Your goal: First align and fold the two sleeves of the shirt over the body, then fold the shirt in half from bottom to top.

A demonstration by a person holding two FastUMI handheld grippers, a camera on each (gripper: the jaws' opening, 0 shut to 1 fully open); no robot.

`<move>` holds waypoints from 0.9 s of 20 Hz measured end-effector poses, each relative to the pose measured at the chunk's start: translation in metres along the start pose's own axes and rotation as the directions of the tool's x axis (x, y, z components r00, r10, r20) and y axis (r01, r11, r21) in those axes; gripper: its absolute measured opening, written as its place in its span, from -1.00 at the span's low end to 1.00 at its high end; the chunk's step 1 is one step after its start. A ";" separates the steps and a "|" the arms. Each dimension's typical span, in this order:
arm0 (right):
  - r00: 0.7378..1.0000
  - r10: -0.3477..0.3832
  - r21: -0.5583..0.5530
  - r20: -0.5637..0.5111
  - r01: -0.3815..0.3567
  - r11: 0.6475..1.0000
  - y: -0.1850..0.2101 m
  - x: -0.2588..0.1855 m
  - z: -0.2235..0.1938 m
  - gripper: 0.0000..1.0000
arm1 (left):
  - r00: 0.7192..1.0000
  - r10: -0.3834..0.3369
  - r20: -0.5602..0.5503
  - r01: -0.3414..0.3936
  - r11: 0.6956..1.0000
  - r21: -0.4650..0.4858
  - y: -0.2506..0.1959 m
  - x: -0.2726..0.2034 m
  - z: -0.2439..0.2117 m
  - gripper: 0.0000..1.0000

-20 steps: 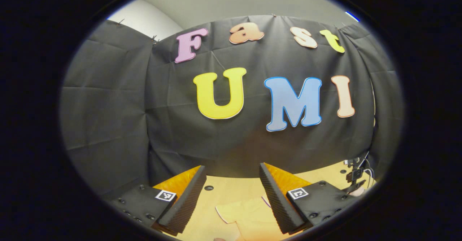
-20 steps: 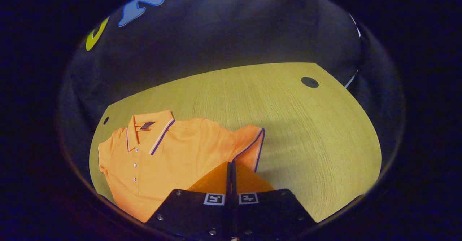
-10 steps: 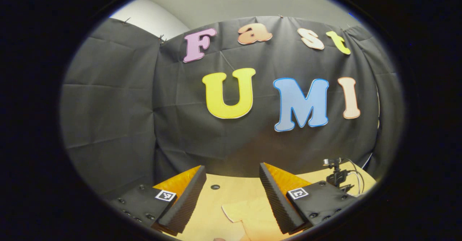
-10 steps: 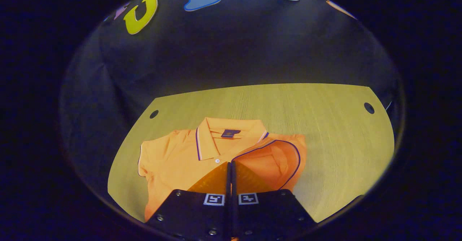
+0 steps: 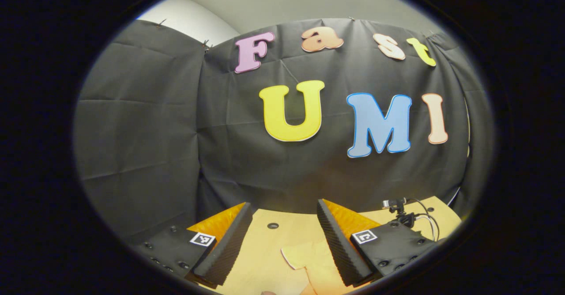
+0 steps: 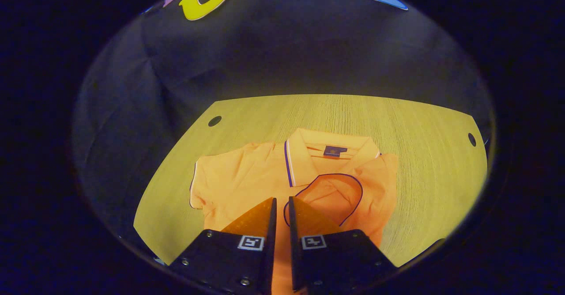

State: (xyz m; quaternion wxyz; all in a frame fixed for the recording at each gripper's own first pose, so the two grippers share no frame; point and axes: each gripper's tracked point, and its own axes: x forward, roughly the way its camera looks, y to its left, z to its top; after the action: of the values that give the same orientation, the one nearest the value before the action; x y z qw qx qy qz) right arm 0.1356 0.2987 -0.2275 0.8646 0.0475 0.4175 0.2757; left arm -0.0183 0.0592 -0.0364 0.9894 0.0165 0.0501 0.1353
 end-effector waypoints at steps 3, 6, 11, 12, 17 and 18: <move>0.997 -0.036 -0.001 0.064 0.036 0.999 -0.010 -0.022 0.018 -0.35 | 1.000 -0.008 -0.015 0.008 1.000 -0.009 0.000 0.007 -0.010 0.95; 0.986 -0.059 -0.002 0.159 0.060 0.998 -0.015 -0.058 0.041 -0.35 | 0.999 -0.025 -0.034 0.024 0.999 -0.027 -0.001 0.016 -0.021 0.96; 0.948 -0.088 0.004 0.306 0.091 0.996 -0.015 -0.124 0.069 -0.36 | 0.996 -0.062 -0.071 0.060 0.997 -0.040 -0.002 0.049 -0.053 0.93; 0.939 -0.090 0.013 0.332 0.090 0.996 -0.012 -0.138 0.076 -0.35 | 0.995 -0.071 -0.075 0.069 0.997 -0.039 -0.003 0.058 -0.060 0.97; 0.887 -0.137 0.075 0.441 0.116 0.990 -0.013 -0.210 0.094 -0.36 | 0.984 -0.115 -0.135 0.110 0.993 -0.050 -0.008 0.106 -0.113 0.96; 0.876 -0.153 0.089 0.458 0.126 0.988 -0.016 -0.222 0.096 -0.36 | 0.981 -0.122 -0.153 0.114 0.992 -0.056 -0.009 0.115 -0.124 0.96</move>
State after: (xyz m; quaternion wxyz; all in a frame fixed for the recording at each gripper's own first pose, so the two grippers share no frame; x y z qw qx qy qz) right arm 0.1029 0.1846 -0.0159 0.9550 0.1060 0.2091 0.1817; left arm 0.0813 0.0838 -0.1707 0.9889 -0.0202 0.1249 0.0783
